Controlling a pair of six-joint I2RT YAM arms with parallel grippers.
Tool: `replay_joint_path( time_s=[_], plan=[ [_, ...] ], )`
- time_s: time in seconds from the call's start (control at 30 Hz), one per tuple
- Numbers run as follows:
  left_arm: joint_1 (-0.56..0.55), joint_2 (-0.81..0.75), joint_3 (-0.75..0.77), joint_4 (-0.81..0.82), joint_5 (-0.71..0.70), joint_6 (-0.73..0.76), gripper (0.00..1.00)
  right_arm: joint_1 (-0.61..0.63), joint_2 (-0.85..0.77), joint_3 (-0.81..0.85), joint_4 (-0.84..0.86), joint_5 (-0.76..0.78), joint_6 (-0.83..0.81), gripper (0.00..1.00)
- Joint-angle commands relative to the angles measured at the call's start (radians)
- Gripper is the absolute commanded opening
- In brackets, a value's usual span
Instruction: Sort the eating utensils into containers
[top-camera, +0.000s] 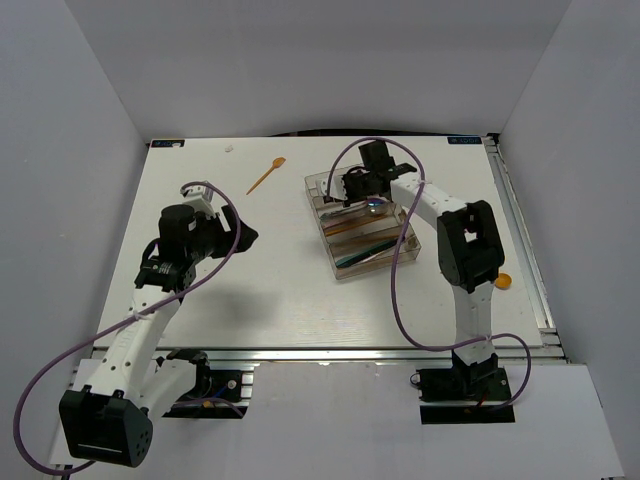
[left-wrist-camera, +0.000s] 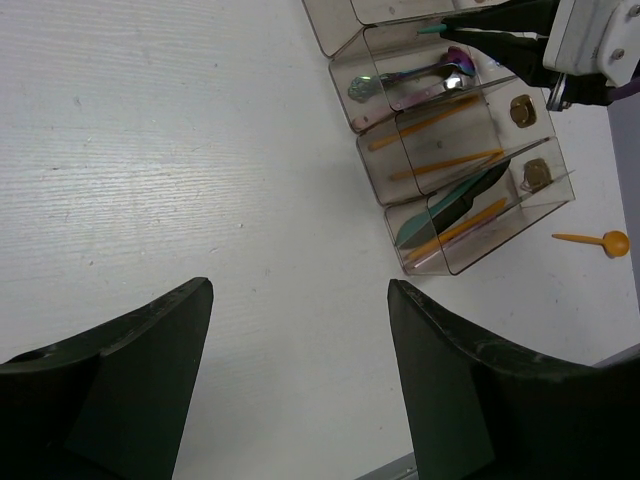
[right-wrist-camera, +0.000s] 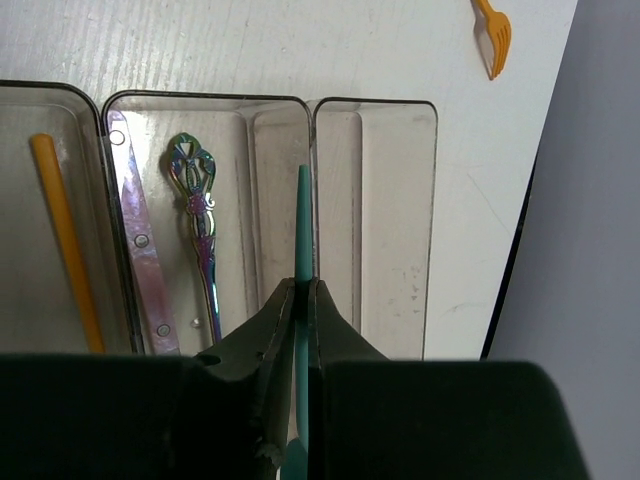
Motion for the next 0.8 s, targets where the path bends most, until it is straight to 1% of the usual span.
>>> replay_joint_path(
  time_s=[0.0,0.07,0.1,0.13,0.23,0.33,0.47,0.6,0.7,0.73,0.77],
  plan=[
    [0.005,-0.009,0.029,0.003,-0.004,0.009,0.82,0.001,0.015,-0.016,0.011,0.0,0.017,0.09],
    [0.005,-0.01,0.029,0.003,-0.006,0.009,0.82,0.001,0.015,-0.017,0.011,0.003,0.019,0.14],
    [0.005,-0.009,0.03,0.001,-0.008,0.012,0.82,-0.001,0.02,-0.017,0.012,0.008,0.02,0.22],
    [0.005,-0.009,0.03,0.001,-0.008,0.012,0.82,0.001,0.02,-0.017,0.011,0.011,0.022,0.26],
    [0.005,-0.001,0.033,0.003,-0.004,0.01,0.82,0.001,0.026,-0.017,0.011,0.025,0.019,0.34],
    [0.005,0.001,0.035,0.004,-0.003,0.012,0.82,0.001,0.025,-0.019,0.006,0.032,0.014,0.39],
    [0.005,-0.001,0.046,0.0,-0.008,0.019,0.82,-0.01,-0.029,0.014,-0.055,0.003,0.039,0.39],
    [0.005,-0.012,0.03,0.004,-0.018,0.013,0.82,-0.059,-0.182,0.026,-0.201,-0.028,0.149,0.4],
    [0.005,-0.024,0.0,0.026,-0.017,0.006,0.82,-0.143,-0.267,0.021,-0.332,-0.051,0.181,0.4],
    [0.005,-0.027,-0.006,0.033,-0.011,0.001,0.82,-0.206,-0.286,0.014,-0.415,-0.06,0.184,0.4],
    [0.005,-0.029,-0.011,0.044,-0.012,0.001,0.82,-0.238,-0.306,0.001,-0.455,-0.074,0.19,0.41]
  ],
)
